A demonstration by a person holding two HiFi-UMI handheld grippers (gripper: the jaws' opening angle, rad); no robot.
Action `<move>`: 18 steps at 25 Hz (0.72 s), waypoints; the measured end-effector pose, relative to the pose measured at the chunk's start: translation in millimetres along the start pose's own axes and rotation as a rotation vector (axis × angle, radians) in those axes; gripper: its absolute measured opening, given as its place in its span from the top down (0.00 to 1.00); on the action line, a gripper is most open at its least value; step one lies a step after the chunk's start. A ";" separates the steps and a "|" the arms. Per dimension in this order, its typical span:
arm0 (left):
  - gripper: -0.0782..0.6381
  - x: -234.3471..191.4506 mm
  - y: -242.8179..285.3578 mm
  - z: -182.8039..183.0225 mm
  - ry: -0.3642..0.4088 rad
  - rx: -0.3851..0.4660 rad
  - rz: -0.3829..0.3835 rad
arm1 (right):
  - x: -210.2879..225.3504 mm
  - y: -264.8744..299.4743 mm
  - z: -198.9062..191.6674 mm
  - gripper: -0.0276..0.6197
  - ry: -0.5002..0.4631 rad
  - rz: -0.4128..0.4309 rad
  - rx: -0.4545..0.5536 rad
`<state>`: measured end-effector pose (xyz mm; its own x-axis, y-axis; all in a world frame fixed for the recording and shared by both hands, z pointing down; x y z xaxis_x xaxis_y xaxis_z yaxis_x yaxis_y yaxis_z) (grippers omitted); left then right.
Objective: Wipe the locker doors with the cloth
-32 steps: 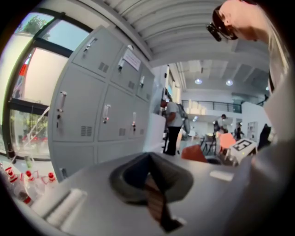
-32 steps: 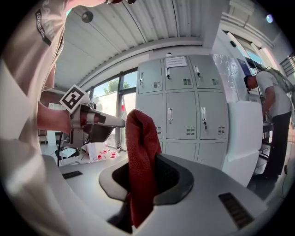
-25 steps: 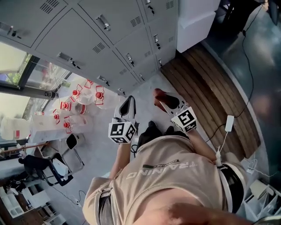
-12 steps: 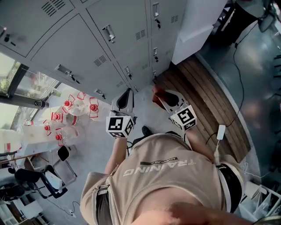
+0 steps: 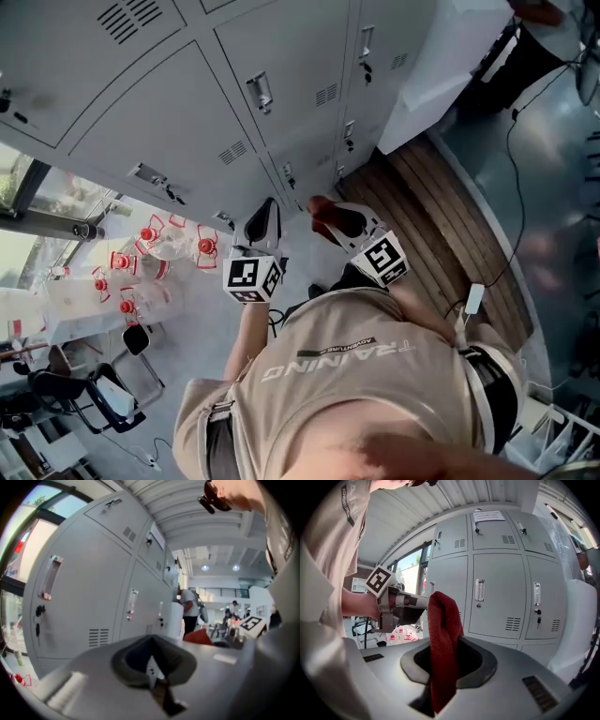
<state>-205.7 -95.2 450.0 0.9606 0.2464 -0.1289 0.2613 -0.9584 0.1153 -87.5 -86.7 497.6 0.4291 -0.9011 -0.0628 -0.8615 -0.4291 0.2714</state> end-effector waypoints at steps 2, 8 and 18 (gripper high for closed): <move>0.88 -7.2 13.5 2.7 0.007 0.002 0.021 | 13.3 10.5 2.6 0.86 -0.030 0.022 -0.005; 0.88 -15.1 41.5 22.9 0.030 0.017 0.119 | 57.3 32.9 16.7 0.86 -0.065 0.103 0.036; 0.88 -13.0 84.2 10.5 -0.034 -0.020 0.258 | 120.3 69.7 70.7 0.86 -0.314 0.205 0.114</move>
<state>-197.1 -180.6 451.0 0.9921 -0.0115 -0.1253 0.0099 -0.9857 0.1683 -115.2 -229.4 441.1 0.1564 -0.9363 -0.3143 -0.9530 -0.2267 0.2011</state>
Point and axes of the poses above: the fingertips, and each gripper's own axes: y forward along the fingers, x to its right, z out of its top, the point moved 1 cm from there along -y, backward along the fingers, and after that the axes turned 4 degrees about z, right-handed, at the moved point
